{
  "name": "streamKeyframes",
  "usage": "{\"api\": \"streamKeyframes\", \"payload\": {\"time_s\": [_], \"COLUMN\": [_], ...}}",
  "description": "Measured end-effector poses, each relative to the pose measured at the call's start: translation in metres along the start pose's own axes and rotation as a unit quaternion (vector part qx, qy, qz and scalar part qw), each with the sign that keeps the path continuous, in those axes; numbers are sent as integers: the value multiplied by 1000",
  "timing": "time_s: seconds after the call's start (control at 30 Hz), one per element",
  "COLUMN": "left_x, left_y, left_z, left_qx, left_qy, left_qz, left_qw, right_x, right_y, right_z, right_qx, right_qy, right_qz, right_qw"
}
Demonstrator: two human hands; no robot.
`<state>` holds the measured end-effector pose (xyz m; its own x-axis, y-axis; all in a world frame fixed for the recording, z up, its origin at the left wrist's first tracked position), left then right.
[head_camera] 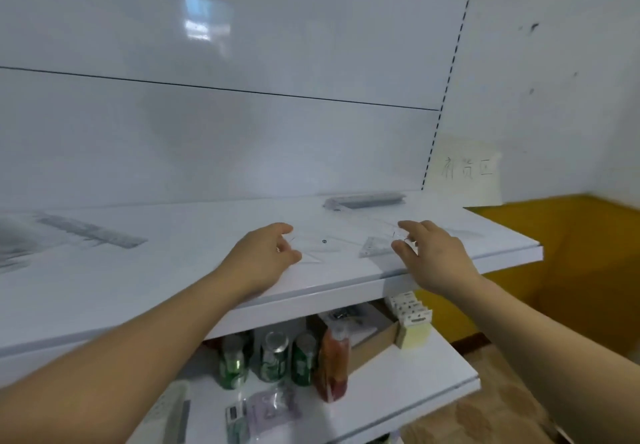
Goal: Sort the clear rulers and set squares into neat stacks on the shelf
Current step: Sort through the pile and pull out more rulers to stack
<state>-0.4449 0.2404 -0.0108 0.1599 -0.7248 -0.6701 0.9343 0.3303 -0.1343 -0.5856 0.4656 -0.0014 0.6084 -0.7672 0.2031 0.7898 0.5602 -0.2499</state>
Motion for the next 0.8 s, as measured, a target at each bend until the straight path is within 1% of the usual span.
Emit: {"api": "streamKeyframes", "payload": {"time_s": [0.13, 0.27, 0.43, 0.6, 0.8], "left_x": [-36, -54, -67, -74, -78], "left_y": [-32, -51, -72, -85, -82], "left_z": [-45, -69, -85, -96, -99], "left_qx": [-2, 0, 1, 19, 37], "left_qy": [-7, -26, -77, -168, -163], "left_qz": [28, 54, 61, 73, 92], "left_qw": [1000, 998, 995, 983, 982], "right_x": [-64, -95, -107, -110, -109], "right_y": [-13, -36, -73, -109, -156], "right_z": [13, 9, 0, -8, -18], "right_qx": [11, 27, 31, 54, 85], "right_qy": [-6, -28, -46, -49, -44], "right_qz": [-12, -10, 5, 35, 86], "right_qw": [1000, 999, 998, 997, 992]}}
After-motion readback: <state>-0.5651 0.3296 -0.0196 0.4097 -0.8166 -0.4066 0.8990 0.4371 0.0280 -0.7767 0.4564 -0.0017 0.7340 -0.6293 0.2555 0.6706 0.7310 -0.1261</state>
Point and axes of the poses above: each hand's wrist, its own y-axis away from the middle knuckle, its own z-axis out of the back of the hand, x = y × z, the point moved 5 cm from there along -y, towards the middle knuckle, and after that the axes turned 9 degrees about x, right-handed, at the moved point
